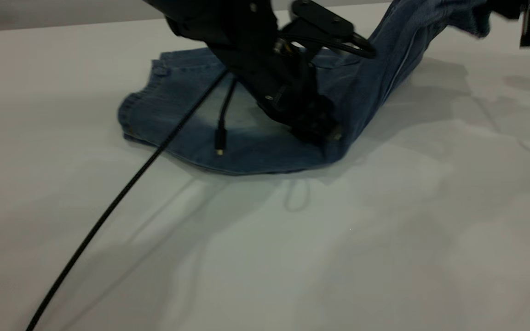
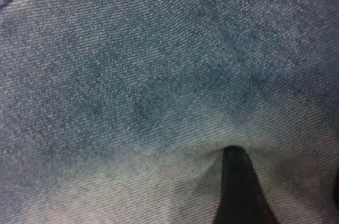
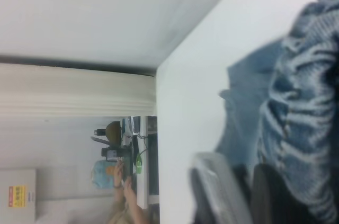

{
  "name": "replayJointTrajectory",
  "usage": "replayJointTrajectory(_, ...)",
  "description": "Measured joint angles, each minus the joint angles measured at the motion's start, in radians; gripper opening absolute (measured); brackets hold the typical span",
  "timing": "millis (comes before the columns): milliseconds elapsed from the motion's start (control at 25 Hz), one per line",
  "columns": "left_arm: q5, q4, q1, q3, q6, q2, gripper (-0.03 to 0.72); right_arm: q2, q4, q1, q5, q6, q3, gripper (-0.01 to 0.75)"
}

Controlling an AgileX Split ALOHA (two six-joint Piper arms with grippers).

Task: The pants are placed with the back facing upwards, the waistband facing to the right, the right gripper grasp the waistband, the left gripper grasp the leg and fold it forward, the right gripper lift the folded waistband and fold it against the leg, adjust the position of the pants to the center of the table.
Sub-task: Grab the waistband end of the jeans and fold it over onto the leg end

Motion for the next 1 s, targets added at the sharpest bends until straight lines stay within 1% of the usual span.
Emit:
replayJointTrajectory(120, -0.009, -0.052, -0.032, -0.012, 0.001, 0.005, 0.390, -0.067, -0.007, 0.001, -0.006, 0.024, 0.000, 0.085)
replayJointTrajectory(240, 0.034, -0.054, -0.053, -0.055, -0.002, 0.007, 0.390, -0.116, -0.022, 0.001, -0.007, 0.038, 0.001, 0.085)
replayJointTrajectory(320, 0.073, -0.042, -0.050, -0.090, -0.002, 0.004, 0.390, -0.132, -0.032, 0.001, 0.002, 0.038, 0.001, 0.084)
replayJointTrajectory(440, 0.140, -0.033, -0.021, -0.139, 0.001, -0.005, 0.390, -0.132, -0.025, 0.000, 0.007, 0.039, 0.001, 0.084)
replayJointTrajectory(520, 0.164, -0.032, 0.001, -0.161, 0.001, -0.007, 0.390, -0.132, -0.013, 0.000, 0.008, 0.041, 0.001, 0.084)
replayJointTrajectory(760, 0.231, -0.017, 0.042, -0.163, 0.050, -0.016, 0.390, -0.132, -0.026, 0.000, 0.006, 0.041, 0.001, 0.084)
replayJointTrajectory(920, 0.280, 0.045, 0.054, -0.164, 0.054, -0.052, 0.390, -0.130, -0.026, 0.000, 0.003, 0.041, 0.001, 0.084)
replayJointTrajectory(1000, 0.317, 0.089, 0.073, -0.164, 0.052, -0.066, 0.390, -0.130, -0.025, 0.000, 0.002, 0.041, 0.000, 0.084)
